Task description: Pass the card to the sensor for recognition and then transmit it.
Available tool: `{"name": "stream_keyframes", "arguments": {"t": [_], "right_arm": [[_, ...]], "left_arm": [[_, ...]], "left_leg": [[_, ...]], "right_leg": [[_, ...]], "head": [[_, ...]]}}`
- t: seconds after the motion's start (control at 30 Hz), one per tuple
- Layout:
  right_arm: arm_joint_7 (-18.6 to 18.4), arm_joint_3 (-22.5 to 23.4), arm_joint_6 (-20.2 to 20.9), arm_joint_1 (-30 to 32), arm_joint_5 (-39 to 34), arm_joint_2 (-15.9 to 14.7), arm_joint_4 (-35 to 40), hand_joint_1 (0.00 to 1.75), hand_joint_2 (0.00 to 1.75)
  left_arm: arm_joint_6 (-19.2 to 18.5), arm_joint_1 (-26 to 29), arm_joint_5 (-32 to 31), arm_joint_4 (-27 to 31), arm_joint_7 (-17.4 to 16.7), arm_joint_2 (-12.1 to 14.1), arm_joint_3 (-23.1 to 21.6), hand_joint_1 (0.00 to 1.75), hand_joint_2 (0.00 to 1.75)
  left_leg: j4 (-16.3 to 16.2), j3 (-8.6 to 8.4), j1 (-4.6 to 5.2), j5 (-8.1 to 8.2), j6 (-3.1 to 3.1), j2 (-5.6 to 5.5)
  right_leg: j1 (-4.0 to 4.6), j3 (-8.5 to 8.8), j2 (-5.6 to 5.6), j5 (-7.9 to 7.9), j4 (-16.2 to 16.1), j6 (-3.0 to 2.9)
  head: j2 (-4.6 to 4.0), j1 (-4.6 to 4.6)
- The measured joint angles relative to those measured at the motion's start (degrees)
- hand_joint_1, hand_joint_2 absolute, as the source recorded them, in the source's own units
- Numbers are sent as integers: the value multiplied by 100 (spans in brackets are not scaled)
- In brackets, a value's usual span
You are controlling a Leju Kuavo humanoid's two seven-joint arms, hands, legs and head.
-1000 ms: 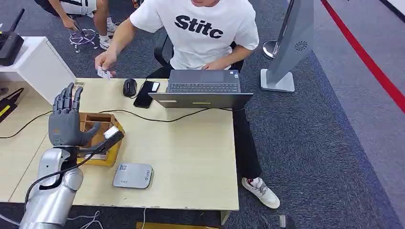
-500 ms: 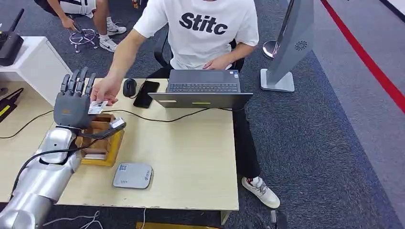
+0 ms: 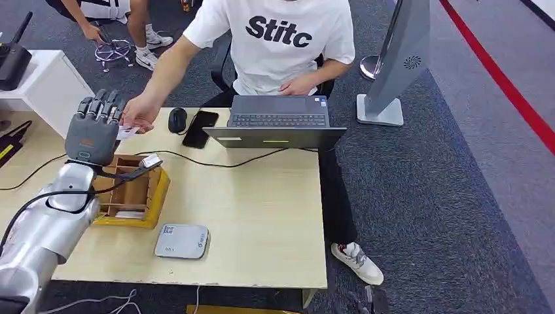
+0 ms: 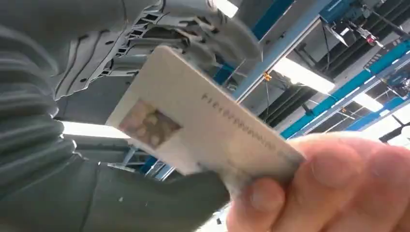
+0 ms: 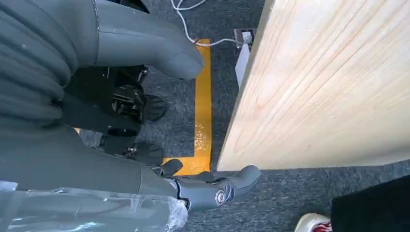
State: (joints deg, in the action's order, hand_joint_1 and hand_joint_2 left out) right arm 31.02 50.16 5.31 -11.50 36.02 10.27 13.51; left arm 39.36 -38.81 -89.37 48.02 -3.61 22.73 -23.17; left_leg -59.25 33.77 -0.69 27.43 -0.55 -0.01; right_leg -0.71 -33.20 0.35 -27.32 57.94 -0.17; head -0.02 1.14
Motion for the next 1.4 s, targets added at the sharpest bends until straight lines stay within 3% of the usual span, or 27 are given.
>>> {"name": "stream_keyframes", "arguments": {"t": [0.6,0.7,0.87,1.1,1.27,1.4], "right_arm": [[-17,-188,-92,-1,-76,2,0,0,175],[9,-190,-136,9,-157,2,0,0,175],[151,-179,-155,112,-378,2,0,0,175],[289,-50,-83,279,-638,-9,0,0,175],[332,-2,-190,334,-627,-39,0,0,175],[396,22,-190,345,-625,-46,2,0,175]], "left_arm": [[13,-32,0,-96,2,22,-4,175,175],[17,287,214,254,296,-16,124,175,175],[41,1662,310,1832,1267,-570,976,175,175],[46,3352,295,3697,2028,-1384,1813,175,175],[46,3970,498,4314,2581,-1853,2251,175,175],[46,4200,592,4413,2540,-2002,2446,175,175]], "left_leg": [[0,0,0,0,0,-1],[0,-2,3,1,0,2],[0,1,7,10,2,11],[0,4,6,19,8,20],[1,4,5,18,8,16],[1,2,1,11,3,16]], "right_leg": [[0,1,0,0,0,0],[-1,0,3,0,0,0],[-4,-2,18,-3,-8,4],[-4,-4,21,-6,-14,7],[-3,-2,12,-6,-14,7],[-2,-1,11,-4,-12,5]], "head": [[0,0],[0,2],[0,-2],[0,-2],[0,0],[0,2]]}}
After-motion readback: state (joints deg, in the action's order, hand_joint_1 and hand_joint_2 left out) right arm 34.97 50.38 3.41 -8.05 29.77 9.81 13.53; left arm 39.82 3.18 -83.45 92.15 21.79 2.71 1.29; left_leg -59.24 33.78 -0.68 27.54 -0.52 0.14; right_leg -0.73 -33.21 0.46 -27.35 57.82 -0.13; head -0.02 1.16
